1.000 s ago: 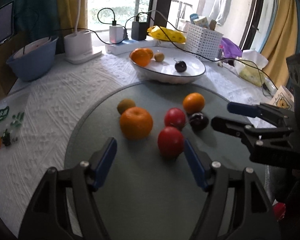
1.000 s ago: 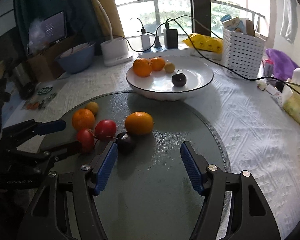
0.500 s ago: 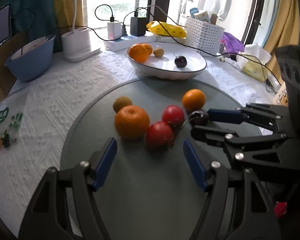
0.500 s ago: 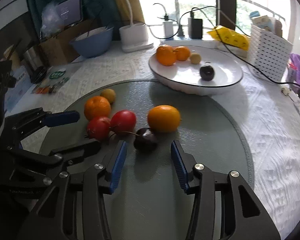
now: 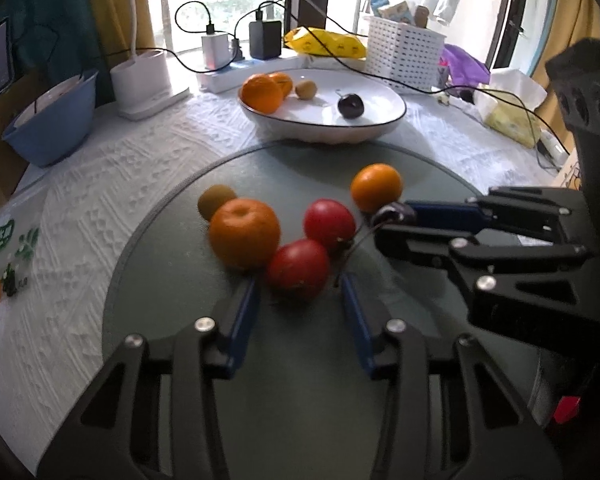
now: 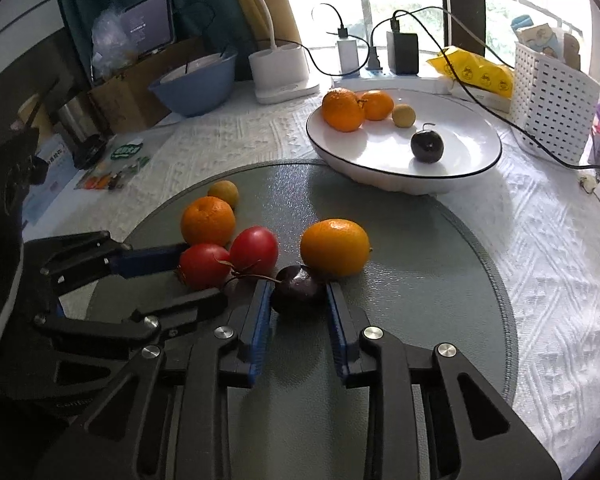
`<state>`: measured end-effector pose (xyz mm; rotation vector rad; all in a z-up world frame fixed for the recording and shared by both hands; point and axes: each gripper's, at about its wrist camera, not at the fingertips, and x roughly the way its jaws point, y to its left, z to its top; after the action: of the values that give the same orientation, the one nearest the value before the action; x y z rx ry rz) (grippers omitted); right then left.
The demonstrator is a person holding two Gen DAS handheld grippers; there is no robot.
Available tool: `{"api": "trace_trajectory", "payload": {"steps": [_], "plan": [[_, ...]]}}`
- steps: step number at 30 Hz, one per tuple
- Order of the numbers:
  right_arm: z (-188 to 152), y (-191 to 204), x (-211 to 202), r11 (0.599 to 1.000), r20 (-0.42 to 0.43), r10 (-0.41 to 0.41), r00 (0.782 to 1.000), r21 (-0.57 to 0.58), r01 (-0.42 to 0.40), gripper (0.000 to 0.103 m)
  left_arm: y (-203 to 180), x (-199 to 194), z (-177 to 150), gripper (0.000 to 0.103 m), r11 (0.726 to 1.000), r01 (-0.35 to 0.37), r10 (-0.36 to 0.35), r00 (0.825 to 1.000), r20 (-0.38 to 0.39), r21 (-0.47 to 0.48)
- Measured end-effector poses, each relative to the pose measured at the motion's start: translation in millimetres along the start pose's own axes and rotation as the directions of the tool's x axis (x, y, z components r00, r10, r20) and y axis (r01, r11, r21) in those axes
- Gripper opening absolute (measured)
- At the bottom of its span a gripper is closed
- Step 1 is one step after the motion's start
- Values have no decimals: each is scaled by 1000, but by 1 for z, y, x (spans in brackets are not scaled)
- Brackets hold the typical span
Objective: Organize fruits
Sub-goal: 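Grasp the red tomato with the left gripper while the right gripper grasps the dark cherry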
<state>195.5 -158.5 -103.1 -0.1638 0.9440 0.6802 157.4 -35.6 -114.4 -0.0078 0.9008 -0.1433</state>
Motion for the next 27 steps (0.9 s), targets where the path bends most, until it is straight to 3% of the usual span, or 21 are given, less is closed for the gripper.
{"api": "trace_trajectory", "payload": {"steps": [6, 15, 27], "plan": [[-3, -10, -20, 999, 29, -30, 999, -20, 31, 29, -14, -1, 0, 32, 999, -33, 33, 999, 0, 23], [-8, -30, -49, 998, 64, -48, 997, -28, 50, 29, -20, -2, 0, 31, 993, -115, 115, 993, 19, 17], [-8, -44, -61, 998, 102, -54, 993, -17, 56, 29, -35, -14, 13, 31, 997, -75, 74, 996, 56, 22]]}}
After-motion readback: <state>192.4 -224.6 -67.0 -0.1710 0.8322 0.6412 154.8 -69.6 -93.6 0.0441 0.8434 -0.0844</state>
